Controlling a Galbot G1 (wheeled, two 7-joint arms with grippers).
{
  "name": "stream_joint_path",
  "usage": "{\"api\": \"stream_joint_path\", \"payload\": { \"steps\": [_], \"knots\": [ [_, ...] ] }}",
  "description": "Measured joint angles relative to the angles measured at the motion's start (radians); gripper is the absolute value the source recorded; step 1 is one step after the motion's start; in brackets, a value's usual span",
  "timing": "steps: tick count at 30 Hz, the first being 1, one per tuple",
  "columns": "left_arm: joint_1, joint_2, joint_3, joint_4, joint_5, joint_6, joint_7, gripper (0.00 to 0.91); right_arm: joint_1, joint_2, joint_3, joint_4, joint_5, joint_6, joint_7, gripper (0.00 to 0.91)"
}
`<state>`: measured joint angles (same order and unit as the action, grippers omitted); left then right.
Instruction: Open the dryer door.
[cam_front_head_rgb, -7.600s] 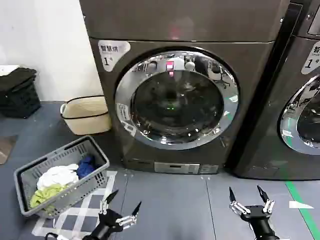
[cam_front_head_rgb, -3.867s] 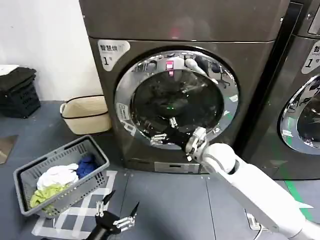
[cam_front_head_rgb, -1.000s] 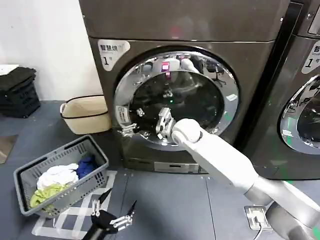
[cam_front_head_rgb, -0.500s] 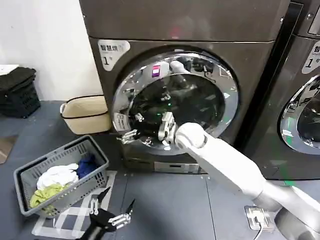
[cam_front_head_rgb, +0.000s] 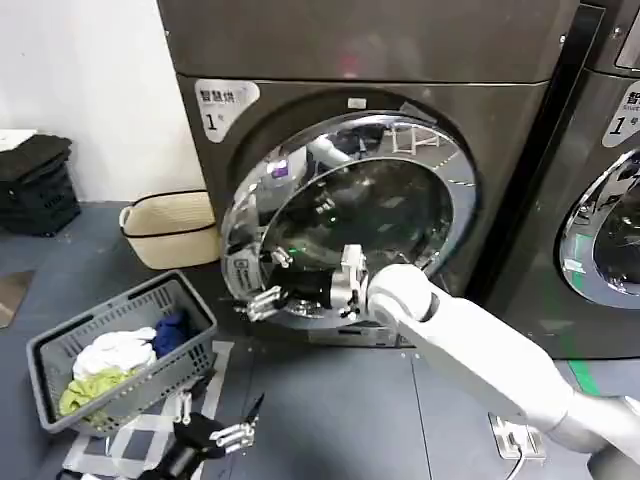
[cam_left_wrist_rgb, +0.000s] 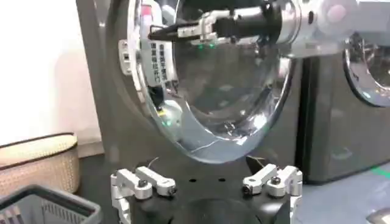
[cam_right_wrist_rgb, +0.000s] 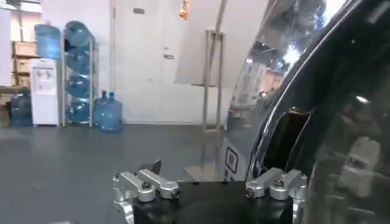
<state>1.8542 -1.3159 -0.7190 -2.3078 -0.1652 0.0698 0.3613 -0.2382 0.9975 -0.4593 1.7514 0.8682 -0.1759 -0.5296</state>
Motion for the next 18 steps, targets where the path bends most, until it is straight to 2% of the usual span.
{"api": "stream_joint_path", "payload": {
  "steps": [5,18],
  "knots": [
    [-0.003,0.035,-0.065,0.023,-0.094,-0.038,0.060,0.907,-0.018,-0.024,0.013,0.037,0.008,0.000,-0.005,0.907],
    [-0.095,0.148,-0.253,0.107,-0.307,-0.002,0.133,0.907,-0.094,-0.125,0.047,0.181,0.024,-0.001,-0.037,0.907]
  ]
}}
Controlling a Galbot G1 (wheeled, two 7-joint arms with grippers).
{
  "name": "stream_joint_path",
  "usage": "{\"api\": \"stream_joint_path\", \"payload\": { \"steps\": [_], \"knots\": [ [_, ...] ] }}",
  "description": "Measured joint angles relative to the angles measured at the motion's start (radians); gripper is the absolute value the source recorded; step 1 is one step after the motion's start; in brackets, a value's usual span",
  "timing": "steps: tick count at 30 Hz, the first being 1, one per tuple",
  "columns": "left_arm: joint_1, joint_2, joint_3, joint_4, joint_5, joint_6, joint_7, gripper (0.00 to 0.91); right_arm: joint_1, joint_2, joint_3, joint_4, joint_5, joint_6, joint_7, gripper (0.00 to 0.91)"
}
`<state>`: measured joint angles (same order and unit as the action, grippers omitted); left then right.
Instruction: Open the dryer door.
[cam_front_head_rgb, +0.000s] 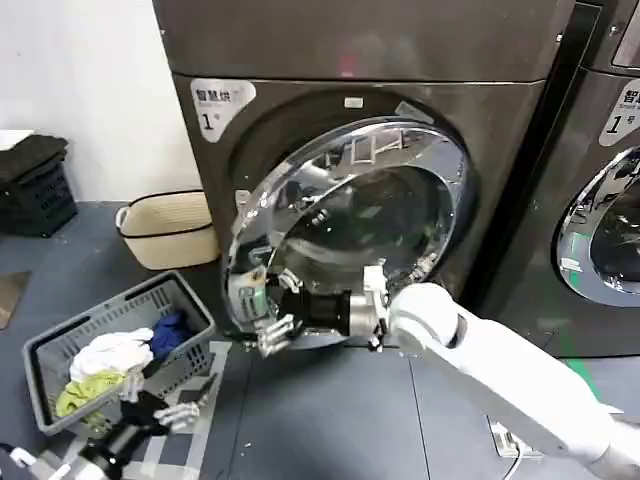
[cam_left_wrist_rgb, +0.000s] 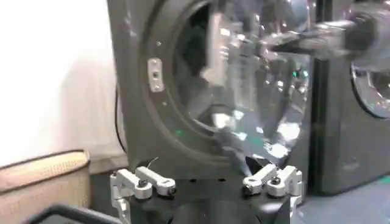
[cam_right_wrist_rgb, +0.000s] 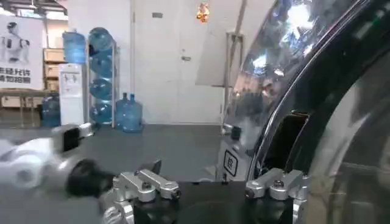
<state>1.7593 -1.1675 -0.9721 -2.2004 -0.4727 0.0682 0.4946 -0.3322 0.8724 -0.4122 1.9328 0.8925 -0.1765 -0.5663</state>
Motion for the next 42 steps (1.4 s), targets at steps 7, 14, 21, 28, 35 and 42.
{"api": "stream_joint_path", "payload": {
  "steps": [7,14,21,28,35,42],
  "knots": [
    [-0.083,0.076,-0.011,0.050,-0.075,-0.003,0.008,0.907,-0.047,-0.061,0.040,0.063,0.004,-0.003,-0.053,0.907],
    [-0.155,0.146,0.019,0.081,-0.096,-0.003,0.015,0.907,-0.102,-0.122,0.096,0.102,0.004,-0.003,-0.122,0.907],
    [-0.215,0.217,0.088,0.092,-0.129,0.004,0.042,0.907,-0.174,-0.176,0.177,0.116,-0.011,0.014,-0.223,0.907],
    [-0.280,0.284,0.180,0.092,-0.136,0.004,0.064,0.907,-0.278,-0.222,0.288,0.135,-0.035,0.040,-0.283,0.907],
    [-0.339,0.354,0.280,0.103,-0.122,-0.007,0.070,0.907,-0.441,-0.256,0.456,0.146,-0.059,0.060,-0.309,0.907],
    [-0.414,0.401,0.375,0.115,-0.124,-0.011,0.073,0.907,-0.673,-0.278,0.692,0.174,-0.078,0.079,-0.322,0.907]
  ]
}}
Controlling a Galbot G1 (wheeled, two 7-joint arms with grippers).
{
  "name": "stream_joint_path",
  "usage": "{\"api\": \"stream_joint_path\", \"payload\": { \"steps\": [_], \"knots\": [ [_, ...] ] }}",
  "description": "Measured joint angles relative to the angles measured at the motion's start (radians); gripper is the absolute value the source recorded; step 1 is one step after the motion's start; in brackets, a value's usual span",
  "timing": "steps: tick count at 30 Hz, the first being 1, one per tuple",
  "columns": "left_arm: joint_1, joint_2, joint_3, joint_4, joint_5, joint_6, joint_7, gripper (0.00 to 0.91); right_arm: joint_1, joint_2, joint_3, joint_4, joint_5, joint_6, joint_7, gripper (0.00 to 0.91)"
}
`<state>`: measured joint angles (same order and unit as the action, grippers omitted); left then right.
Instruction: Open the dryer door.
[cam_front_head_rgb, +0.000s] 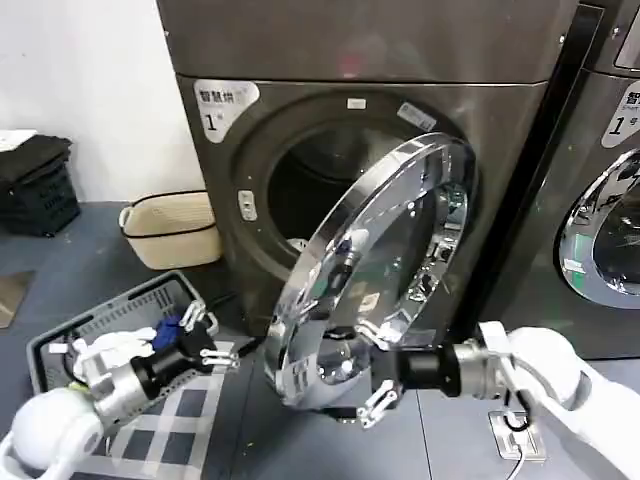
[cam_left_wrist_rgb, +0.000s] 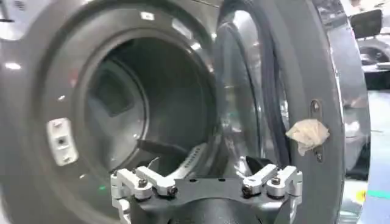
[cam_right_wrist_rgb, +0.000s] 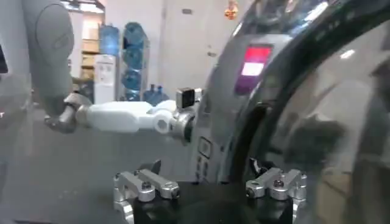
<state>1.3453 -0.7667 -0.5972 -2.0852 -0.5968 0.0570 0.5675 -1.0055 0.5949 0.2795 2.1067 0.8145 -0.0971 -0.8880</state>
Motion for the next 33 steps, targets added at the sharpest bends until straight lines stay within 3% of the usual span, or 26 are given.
{"api": "stream_joint_path", "payload": {
  "steps": [15,28,33],
  "knots": [
    [-0.159,0.017,0.164,0.030,-0.038,-0.019,0.005,0.907,-0.598,0.111,0.679,0.006,-0.091,0.063,0.111,0.907],
    [-0.231,0.025,0.247,0.044,-0.051,-0.033,0.000,0.907,-0.887,0.439,1.080,0.020,-0.224,0.077,0.339,0.907],
    [-0.272,0.021,0.298,0.059,-0.047,-0.036,-0.002,0.907,-0.916,0.551,1.185,0.010,-0.300,0.034,0.442,0.907]
  ]
}}
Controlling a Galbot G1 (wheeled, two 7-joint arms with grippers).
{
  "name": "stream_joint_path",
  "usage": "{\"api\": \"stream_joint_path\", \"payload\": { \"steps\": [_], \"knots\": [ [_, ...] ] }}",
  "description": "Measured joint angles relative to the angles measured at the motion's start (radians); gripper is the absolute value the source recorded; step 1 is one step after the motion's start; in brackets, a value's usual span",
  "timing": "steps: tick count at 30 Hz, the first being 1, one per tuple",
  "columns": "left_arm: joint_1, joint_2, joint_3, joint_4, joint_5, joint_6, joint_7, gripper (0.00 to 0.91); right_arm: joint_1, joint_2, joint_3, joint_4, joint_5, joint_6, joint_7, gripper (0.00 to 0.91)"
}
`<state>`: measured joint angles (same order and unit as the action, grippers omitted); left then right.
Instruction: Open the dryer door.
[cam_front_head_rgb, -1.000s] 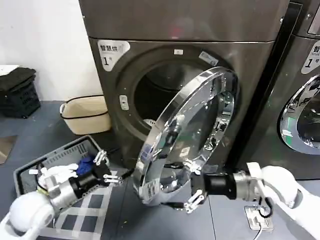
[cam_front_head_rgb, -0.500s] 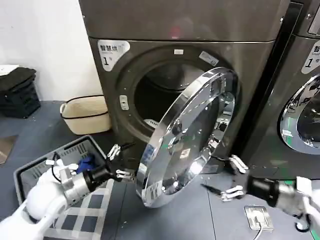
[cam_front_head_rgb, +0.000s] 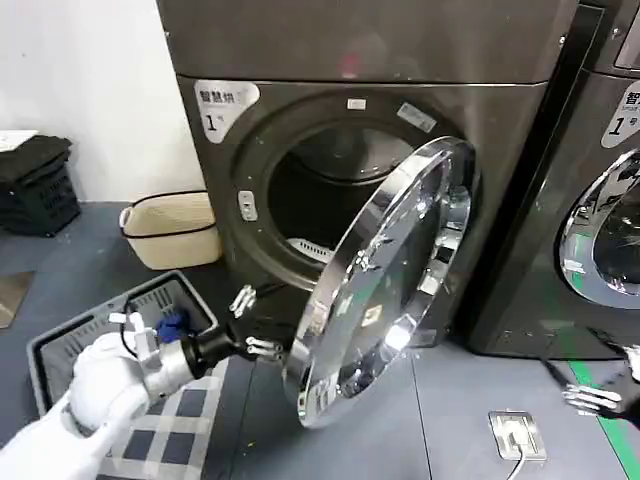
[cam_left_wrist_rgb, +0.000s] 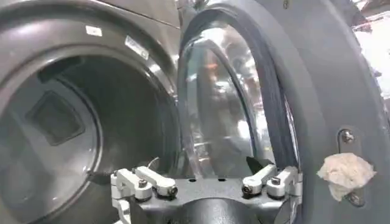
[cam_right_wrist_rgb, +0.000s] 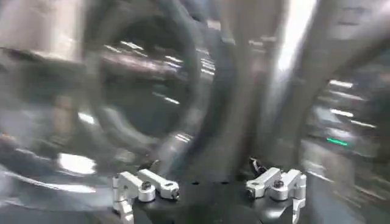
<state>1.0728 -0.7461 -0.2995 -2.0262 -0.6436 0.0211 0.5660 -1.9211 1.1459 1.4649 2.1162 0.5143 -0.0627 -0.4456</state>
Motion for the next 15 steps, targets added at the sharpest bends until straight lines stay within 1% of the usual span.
{"api": "stream_joint_path", "payload": {
  "steps": [7,10,15],
  "knots": [
    [-0.073,-0.017,0.077,0.015,0.011,-0.002,-0.004,0.907,-0.015,0.140,0.123,-0.017,-0.034,-0.036,0.144,0.907],
    [-0.103,-0.024,0.114,0.018,0.012,-0.002,-0.004,0.907,-0.011,0.183,0.169,-0.029,-0.057,-0.036,0.198,0.907],
    [-0.153,-0.039,0.172,0.029,0.018,-0.002,-0.006,0.907,-0.009,0.236,0.235,-0.049,-0.068,-0.034,0.255,0.907]
  ]
}}
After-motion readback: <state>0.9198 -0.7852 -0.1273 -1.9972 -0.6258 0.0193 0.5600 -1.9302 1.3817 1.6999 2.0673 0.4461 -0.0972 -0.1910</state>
